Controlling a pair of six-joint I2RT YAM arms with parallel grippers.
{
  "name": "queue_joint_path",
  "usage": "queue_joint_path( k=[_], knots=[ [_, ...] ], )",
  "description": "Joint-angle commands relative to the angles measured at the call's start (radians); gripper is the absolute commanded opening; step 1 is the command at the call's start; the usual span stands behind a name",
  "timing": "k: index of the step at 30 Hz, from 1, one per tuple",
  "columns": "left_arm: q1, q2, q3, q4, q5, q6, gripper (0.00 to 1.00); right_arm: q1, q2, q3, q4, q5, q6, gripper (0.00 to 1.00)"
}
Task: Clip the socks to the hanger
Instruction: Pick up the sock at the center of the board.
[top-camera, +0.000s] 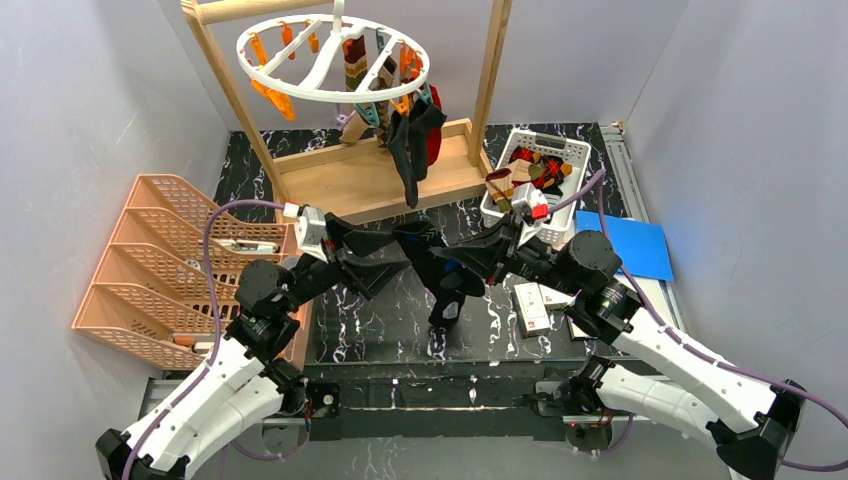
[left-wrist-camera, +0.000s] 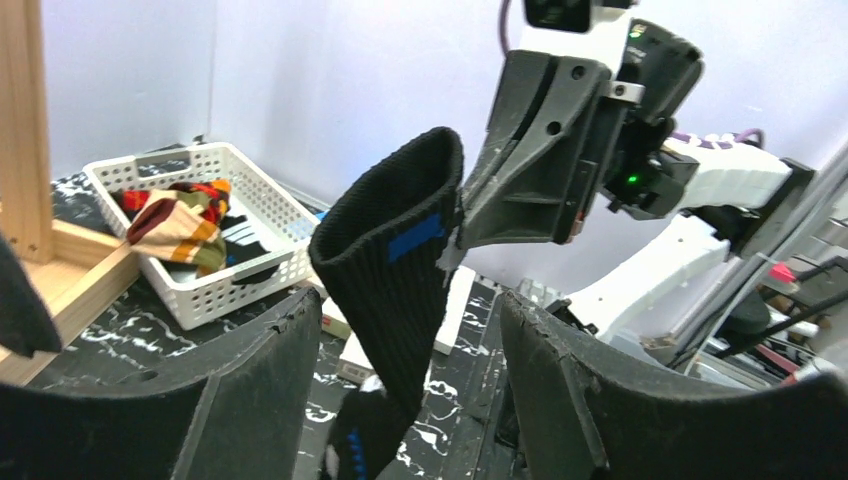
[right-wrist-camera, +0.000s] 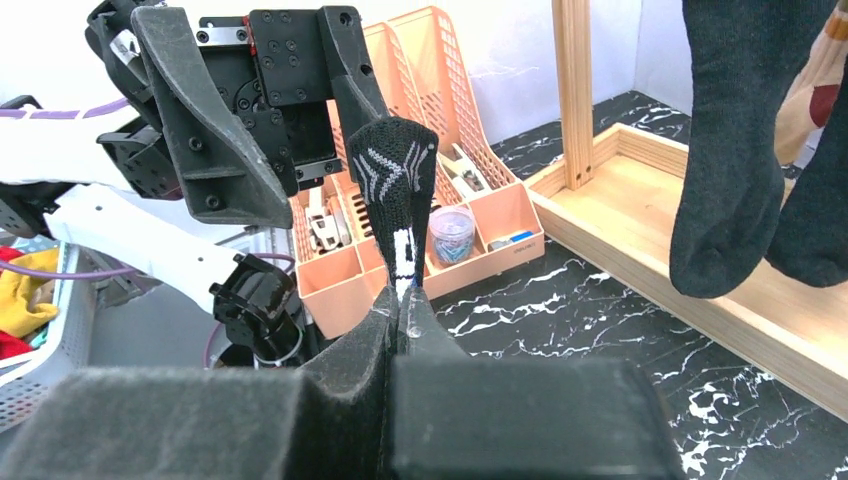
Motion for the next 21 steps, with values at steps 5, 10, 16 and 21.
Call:
queue_joint_path(
  k=[5,10,16,21],
  knots=[
    [0.001,0.028,0.041,0.103,0.122,-0.050,0.61,0.000,0.010,0.039,0.133,-0.058,0.049,0.01],
    [0.001,0.032,0.033,0.109,0.119,-0.049,0.58,-0.001,0.022,0.039,0.162,-0.071,0.067,0.01],
    [0.001,0.005,0.041,-0.055,-0.003,0.076,0.59,-0.001,0.022,0.051,0.199,-0.094,0.112,0.01],
    [0.001,-0.025,0.019,0.056,0.069,0.018,0.65,0.000,0.033,0.074,0.194,-0.143,0.121,0.01]
  ],
)
